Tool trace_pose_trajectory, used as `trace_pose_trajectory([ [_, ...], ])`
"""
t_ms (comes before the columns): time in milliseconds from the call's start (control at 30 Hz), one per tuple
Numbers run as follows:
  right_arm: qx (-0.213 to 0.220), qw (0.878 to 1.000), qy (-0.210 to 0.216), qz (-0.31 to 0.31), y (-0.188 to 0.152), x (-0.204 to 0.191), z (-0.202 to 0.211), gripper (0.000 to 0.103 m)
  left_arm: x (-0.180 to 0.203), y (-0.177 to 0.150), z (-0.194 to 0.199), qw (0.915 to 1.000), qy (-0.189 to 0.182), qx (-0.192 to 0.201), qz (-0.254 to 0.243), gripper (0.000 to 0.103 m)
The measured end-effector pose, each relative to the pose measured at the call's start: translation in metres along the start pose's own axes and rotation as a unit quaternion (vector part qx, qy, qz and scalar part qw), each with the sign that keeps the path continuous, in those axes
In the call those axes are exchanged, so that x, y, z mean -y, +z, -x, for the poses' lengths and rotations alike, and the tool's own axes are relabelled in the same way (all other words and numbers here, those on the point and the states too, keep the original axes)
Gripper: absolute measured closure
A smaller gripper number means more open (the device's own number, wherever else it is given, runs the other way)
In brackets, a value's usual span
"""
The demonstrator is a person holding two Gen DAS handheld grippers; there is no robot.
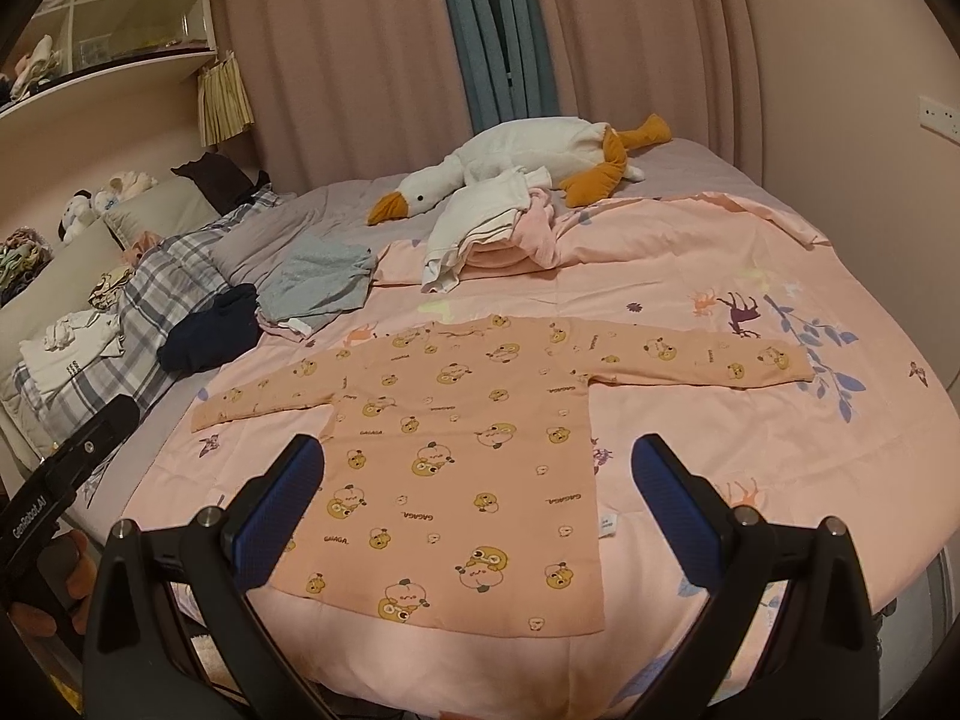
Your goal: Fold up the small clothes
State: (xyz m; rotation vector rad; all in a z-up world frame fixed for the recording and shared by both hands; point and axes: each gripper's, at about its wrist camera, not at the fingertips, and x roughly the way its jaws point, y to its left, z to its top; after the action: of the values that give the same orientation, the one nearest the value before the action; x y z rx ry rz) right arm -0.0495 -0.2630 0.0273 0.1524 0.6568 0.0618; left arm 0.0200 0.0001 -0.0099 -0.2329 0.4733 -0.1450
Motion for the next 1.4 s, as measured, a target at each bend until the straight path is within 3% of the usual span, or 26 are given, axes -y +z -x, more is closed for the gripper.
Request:
trace_pose_trajectory([
  [167,-0.004,1.000,0.003,0.008,-0.001,-0.002,-0.002,0.000,0.000,0.001,-0.002,1.0000,-0.002,-0.005,-0.005,0.000],
  [533,0.008,1.000,0.009,-0.001,0.001,-0.001,0.002,0.000,0.006,-0.001,-0.003,0.9993,0.029,0.010,-0.022,0.000],
  [1000,0.027,0.999,-0.024,-0.002,0.003,0.002,0.003,0.000,0.014,-0.003,-0.007,0.9981,0.041,0.019,-0.042,0.000],
  [1400,0.027,0.999,-0.024,0.000,0.002,0.004,0.002,0.000,0.023,-0.006,-0.006,0.9965,0.052,0.025,-0.061,0.000],
])
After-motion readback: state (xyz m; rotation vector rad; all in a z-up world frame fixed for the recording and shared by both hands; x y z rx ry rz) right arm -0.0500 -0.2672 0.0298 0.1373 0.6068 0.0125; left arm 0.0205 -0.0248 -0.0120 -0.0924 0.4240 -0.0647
